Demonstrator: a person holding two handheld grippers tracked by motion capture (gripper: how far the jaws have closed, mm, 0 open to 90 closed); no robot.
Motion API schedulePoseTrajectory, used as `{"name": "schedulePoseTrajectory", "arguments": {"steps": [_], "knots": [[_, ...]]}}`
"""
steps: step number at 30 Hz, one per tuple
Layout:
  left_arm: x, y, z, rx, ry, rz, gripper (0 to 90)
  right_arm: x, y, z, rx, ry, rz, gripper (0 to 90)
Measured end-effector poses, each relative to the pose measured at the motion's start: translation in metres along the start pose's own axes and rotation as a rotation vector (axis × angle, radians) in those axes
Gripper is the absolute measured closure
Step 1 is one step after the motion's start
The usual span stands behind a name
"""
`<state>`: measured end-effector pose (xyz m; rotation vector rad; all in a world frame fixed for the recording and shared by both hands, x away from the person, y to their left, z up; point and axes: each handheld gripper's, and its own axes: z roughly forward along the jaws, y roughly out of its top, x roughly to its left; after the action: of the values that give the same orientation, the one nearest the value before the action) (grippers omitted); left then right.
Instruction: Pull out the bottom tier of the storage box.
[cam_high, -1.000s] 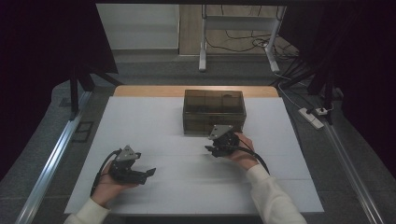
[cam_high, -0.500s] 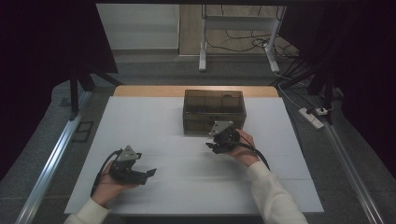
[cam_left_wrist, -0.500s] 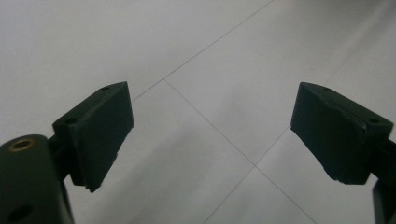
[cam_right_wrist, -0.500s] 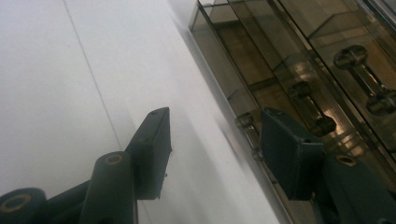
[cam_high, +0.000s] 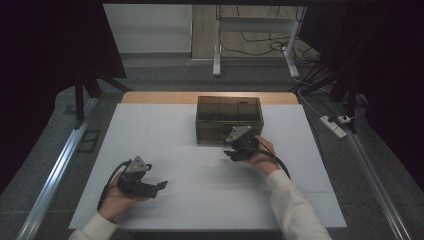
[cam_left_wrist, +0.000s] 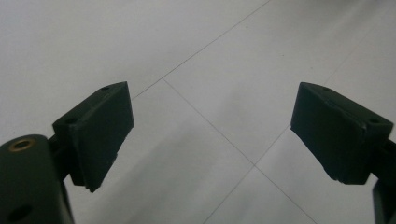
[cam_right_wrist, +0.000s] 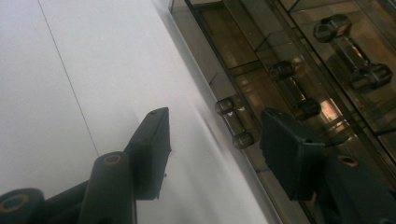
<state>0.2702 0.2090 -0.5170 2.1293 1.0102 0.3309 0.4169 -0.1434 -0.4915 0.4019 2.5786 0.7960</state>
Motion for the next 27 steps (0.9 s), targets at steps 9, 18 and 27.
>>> {"name": "schedulePoseTrajectory", "arguments": {"steps": [9,18,27], "knots": [[0.000,0.000,0.000,0.000,0.001,-0.001,12.4,-0.005,0.002,0.002,-0.003,-0.006,0.002,43.0],[0.000,0.000,0.000,0.002,0.001,0.002,12.4,-0.004,0.006,0.010,0.017,-0.013,-0.019,43.1],[0.000,0.000,-0.001,-0.005,0.001,-0.005,12.4,-0.002,0.009,0.023,0.046,-0.030,-0.046,43.4]]}}
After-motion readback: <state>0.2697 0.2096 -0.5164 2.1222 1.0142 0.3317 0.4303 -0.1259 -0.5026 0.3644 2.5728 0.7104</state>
